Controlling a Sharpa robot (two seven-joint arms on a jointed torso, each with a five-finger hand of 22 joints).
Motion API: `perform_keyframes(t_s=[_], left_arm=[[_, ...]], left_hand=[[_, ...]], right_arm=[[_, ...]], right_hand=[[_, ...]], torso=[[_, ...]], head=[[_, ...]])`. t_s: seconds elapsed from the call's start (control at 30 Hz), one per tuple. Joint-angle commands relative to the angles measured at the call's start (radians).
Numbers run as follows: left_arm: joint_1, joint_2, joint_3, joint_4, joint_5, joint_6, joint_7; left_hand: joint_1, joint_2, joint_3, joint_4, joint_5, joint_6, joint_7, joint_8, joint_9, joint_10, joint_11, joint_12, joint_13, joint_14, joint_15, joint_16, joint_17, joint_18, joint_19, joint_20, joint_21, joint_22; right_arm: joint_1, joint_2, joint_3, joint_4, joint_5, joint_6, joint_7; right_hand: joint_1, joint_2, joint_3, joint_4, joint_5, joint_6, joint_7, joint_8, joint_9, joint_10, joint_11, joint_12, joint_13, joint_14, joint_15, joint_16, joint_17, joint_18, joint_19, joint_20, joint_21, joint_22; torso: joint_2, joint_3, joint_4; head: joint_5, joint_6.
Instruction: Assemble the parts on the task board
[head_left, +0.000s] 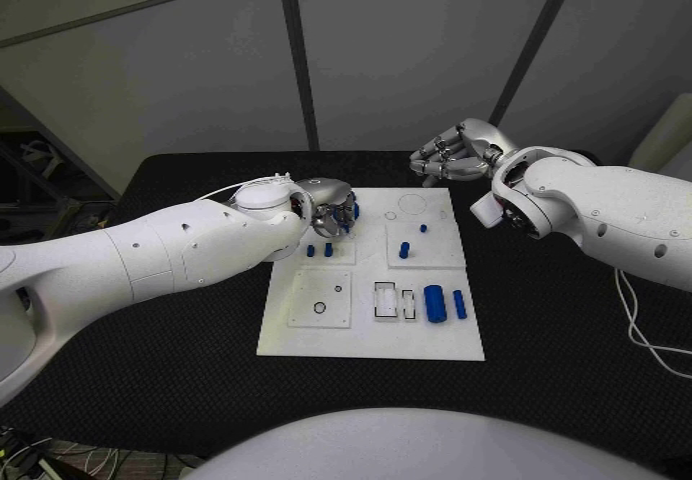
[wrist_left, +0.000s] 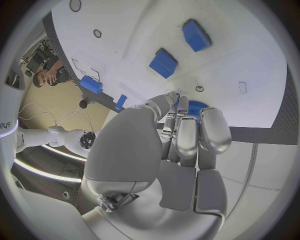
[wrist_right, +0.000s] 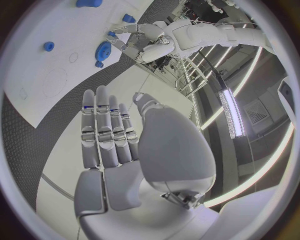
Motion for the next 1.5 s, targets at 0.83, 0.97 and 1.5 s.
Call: perform_keyframes(t_s=[0.83,0.97,1.5], left_arm=[[-0.005,-0.126,0.054,0.097,0.028,-0.011,-0.017],[-0.006,-0.131,0.054,0.096,0.028,0.009,-0.024],[-0.013,-0.14,0.054,0.095,0.052,0.055,-0.031]], left_hand=[[-0.037,-0.007,0.011,-0.006,-0.004,0.011,0.003,-0.02,-0.005,0.016,0.007,-0.036,-0.002,-0.004,-0.002,0.005,-0.013,-0.123,0.001,0.003,0.005,0.162],[-0.041,-0.008,0.01,-0.006,-0.005,0.013,0.003,-0.021,-0.005,0.018,0.007,-0.04,-0.001,-0.005,-0.002,0.004,-0.015,-0.123,0.0,0.003,0.002,0.161],[-0.047,-0.01,0.009,-0.005,-0.005,0.014,0.003,-0.023,-0.005,0.02,0.008,-0.044,-0.001,-0.005,-0.001,0.004,-0.017,-0.123,-0.001,0.004,0.002,0.161]], right_arm=[[0.001,-0.007,0.0,-0.001,-0.001,0.006,0.011],[0.001,-0.007,0.0,-0.001,-0.001,0.006,0.01],[0.001,-0.007,0.0,0.0,-0.001,0.006,0.01]], right_hand=[[-0.001,0.007,-0.001,-0.003,0.008,-0.008,0.002,-0.002,0.0,-0.009,0.001,-0.002,0.002,-0.003,0.001,-0.005,-0.001,0.012,0.003,0.005,-0.007,-0.002],[-0.001,0.007,-0.001,-0.003,0.008,-0.008,0.002,-0.002,0.0,-0.009,0.001,-0.002,0.002,-0.003,0.001,-0.005,-0.001,0.012,0.003,0.005,-0.007,-0.002],[-0.001,0.007,-0.001,-0.003,0.008,-0.008,0.002,-0.002,0.0,-0.009,0.001,-0.002,0.002,-0.003,0.001,-0.005,-0.001,0.012,0.003,0.005,-0.007,-0.002]], torso=[[0.001,0.0009,-0.0006],[0.002,0.0013,-0.0009],[0.002,0.0012,-0.0011]], head=[[0.003,0.004],[0.003,0.004],[0.005,0.003]])
